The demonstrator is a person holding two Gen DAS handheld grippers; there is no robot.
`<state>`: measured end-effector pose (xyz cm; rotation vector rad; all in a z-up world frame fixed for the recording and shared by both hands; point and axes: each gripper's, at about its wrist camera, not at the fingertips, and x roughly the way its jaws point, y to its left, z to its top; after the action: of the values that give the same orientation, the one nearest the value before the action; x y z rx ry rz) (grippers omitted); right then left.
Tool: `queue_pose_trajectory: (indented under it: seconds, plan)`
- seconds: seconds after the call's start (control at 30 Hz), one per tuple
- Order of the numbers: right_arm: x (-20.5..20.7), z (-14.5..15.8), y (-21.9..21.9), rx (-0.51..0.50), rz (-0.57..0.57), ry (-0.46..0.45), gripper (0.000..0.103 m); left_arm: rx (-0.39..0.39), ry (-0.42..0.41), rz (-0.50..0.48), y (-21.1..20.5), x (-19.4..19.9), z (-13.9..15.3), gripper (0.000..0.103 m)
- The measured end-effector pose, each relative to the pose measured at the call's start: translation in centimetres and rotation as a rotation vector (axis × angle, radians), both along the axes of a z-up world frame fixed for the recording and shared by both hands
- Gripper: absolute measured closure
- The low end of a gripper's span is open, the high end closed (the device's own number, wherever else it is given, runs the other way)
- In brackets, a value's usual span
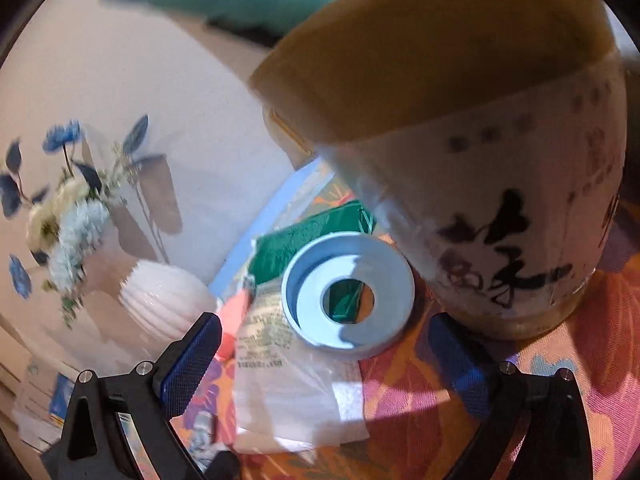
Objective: Organize soft objects
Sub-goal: 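Move both tools back to the desk toward the plaid bow and blue ring, then grasp the plaid bow with the left tool while the right grasps the light blue ring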
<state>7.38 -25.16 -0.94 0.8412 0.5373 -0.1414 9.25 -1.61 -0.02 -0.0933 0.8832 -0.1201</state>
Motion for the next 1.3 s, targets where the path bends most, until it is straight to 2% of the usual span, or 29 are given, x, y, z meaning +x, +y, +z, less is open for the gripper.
queue_pose_trajectory:
  seconds: [0.07,0.13,0.17,0.2,0.23,0.27,0.33,0.37,0.4,0.47,0.57,0.67,0.93,1.07,1.27,1.3]
  plan:
    - [0.5,0.1,0.3,-0.033,0.018,0.013,0.000,0.002,0.004,0.003,-0.1,0.1,0.0,0.001]
    - [0.9,0.0,0.3,-0.025,0.024,0.011,0.002,-0.005,0.001,-0.001,-0.2,0.3,0.0,0.002]
    - [0.9,-0.1,0.0,-0.012,0.020,0.011,0.005,-0.013,-0.003,-0.009,-0.2,0.3,0.0,0.003]
    - [0.8,-0.3,-0.4,0.000,0.010,0.014,0.017,-0.023,-0.008,-0.021,-0.3,0.4,0.1,0.008]
    - [0.6,-0.5,-0.8,0.013,-0.006,0.019,0.030,-0.021,-0.015,-0.025,-0.4,0.4,0.1,0.023]
    - [0.6,-0.6,-0.9,0.021,-0.014,0.020,0.035,-0.010,-0.020,-0.026,-0.6,0.4,0.2,0.038]
    - [0.5,-0.7,-0.9,0.015,-0.008,0.023,0.040,0.009,-0.026,-0.038,-1.2,0.3,0.3,0.051]
    - [0.6,-0.6,-0.7,0.005,-0.001,0.024,0.041,0.020,-0.028,-0.037,-1.3,0.3,0.3,0.063]
    - [0.6,-0.5,-0.6,0.003,0.011,0.020,0.043,0.024,-0.033,-0.032,-1.3,0.2,0.3,0.067]
    - [0.4,-0.6,-0.4,0.014,0.036,0.005,0.045,-0.012,-0.044,-0.031,-0.8,0.1,0.5,0.070]
    - [-0.1,-0.7,-0.4,0.042,0.063,-0.031,0.045,-0.149,-0.066,-0.015,1.4,-0.1,0.6,0.070]
    - [-0.9,-0.9,-0.4,0.049,0.094,-0.050,0.045,-0.239,-0.083,0.018,3.1,-0.5,0.5,0.070]
    - [-4.3,-0.9,-0.8,0.044,0.186,-0.076,0.045,-0.313,-0.075,0.011,3.7,-0.3,0.1,0.070]
    - [-5.7,-0.3,-0.2,-0.043,0.253,-0.046,0.045,-0.340,-0.072,0.050,4.7,-0.4,-0.1,0.070]
    - [-7.7,0.9,1.8,-0.317,0.450,0.039,0.042,-0.355,-0.082,0.070,5.4,-1.2,0.0,0.070]
    - [-8.1,0.6,1.5,-0.330,0.490,0.058,0.040,-0.356,-0.082,0.069,5.4,-1.1,0.0,0.070]
